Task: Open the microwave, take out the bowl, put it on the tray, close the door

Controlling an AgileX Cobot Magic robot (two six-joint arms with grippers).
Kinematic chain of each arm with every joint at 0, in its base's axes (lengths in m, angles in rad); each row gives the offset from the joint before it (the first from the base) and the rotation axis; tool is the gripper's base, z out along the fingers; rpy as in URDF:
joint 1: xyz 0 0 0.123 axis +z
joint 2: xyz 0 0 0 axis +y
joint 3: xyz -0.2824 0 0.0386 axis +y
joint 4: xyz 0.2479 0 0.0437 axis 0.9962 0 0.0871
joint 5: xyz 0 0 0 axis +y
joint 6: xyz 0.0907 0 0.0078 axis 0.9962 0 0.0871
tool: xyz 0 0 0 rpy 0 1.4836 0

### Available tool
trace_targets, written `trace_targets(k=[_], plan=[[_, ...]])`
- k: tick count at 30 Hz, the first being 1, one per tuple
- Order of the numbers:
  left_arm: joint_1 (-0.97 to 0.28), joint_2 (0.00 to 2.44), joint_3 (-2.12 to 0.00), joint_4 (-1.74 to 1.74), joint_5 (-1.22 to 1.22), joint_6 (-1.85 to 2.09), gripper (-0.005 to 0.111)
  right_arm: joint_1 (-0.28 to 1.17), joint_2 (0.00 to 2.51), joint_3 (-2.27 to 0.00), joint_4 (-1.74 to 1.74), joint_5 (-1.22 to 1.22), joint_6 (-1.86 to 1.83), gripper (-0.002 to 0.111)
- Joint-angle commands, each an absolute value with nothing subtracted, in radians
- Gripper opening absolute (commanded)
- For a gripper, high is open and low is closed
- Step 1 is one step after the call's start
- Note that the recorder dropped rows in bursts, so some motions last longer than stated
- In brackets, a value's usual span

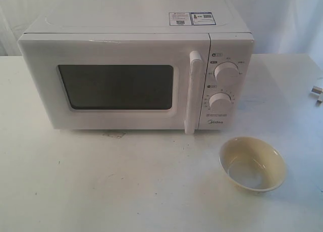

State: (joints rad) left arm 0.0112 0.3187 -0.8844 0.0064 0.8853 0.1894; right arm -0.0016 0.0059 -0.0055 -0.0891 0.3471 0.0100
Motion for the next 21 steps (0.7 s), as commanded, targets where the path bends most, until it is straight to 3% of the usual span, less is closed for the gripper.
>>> trace_targets(k=[1, 5, 21], plan=[[0.009, 0.314, -0.738, 0.016, 0.681, 0.184, 0.0, -0.01, 0.0, 0.0, -0.092, 0.347, 0.008, 0.0], [0.009, 0.291, -0.566, -0.022, 0.478, 0.18, 0.0, -0.01, 0.0, 0.0, -0.092, 0.347, 0.008, 0.0], [0.009, 0.022, -0.192, -0.051, 0.156, 0.087, 0.0, -0.01, 0.0, 0.0, -0.092, 0.347, 0.008, 0.0]])
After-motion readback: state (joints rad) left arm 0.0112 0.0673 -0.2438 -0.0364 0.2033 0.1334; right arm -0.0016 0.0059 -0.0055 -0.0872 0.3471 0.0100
